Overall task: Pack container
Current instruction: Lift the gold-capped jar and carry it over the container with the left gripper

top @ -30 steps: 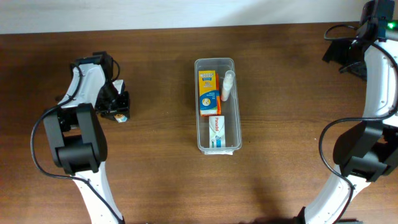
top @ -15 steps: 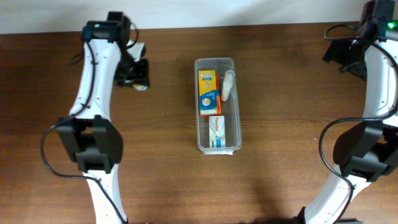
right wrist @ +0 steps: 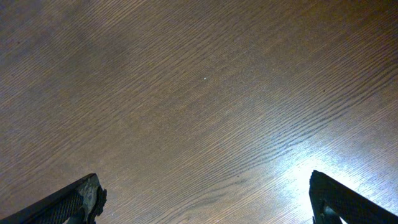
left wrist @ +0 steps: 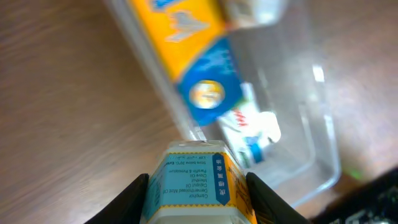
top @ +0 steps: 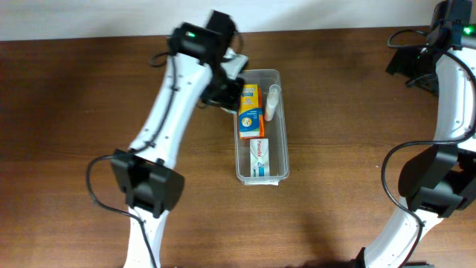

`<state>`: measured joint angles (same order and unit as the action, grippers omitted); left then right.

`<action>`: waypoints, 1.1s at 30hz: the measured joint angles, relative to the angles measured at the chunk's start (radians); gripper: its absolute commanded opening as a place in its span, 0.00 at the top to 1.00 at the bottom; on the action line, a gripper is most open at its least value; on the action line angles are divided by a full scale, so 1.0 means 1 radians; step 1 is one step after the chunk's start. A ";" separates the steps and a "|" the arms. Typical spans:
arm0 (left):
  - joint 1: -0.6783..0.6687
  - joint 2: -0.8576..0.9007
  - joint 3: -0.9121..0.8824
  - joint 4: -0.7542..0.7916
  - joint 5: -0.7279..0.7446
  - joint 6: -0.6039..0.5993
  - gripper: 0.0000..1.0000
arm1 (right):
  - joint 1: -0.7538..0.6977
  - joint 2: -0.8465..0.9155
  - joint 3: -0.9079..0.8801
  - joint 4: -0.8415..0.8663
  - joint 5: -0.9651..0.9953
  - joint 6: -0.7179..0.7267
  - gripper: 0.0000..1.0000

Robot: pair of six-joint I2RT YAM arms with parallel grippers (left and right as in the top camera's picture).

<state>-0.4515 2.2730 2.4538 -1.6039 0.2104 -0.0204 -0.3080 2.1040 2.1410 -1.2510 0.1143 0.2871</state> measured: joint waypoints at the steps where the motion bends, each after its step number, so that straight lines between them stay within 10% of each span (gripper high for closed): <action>1: -0.021 0.000 0.000 0.000 0.001 0.000 0.64 | 0.000 0.000 0.000 0.000 0.000 0.001 0.02; 33: -0.176 0.030 -0.266 0.081 0.000 -0.003 0.64 | 0.000 0.000 0.000 0.000 0.000 0.000 0.02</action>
<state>-0.6273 2.3032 2.1883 -1.5230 0.2100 -0.0235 -0.3080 2.1040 2.1410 -1.2510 0.1143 0.2874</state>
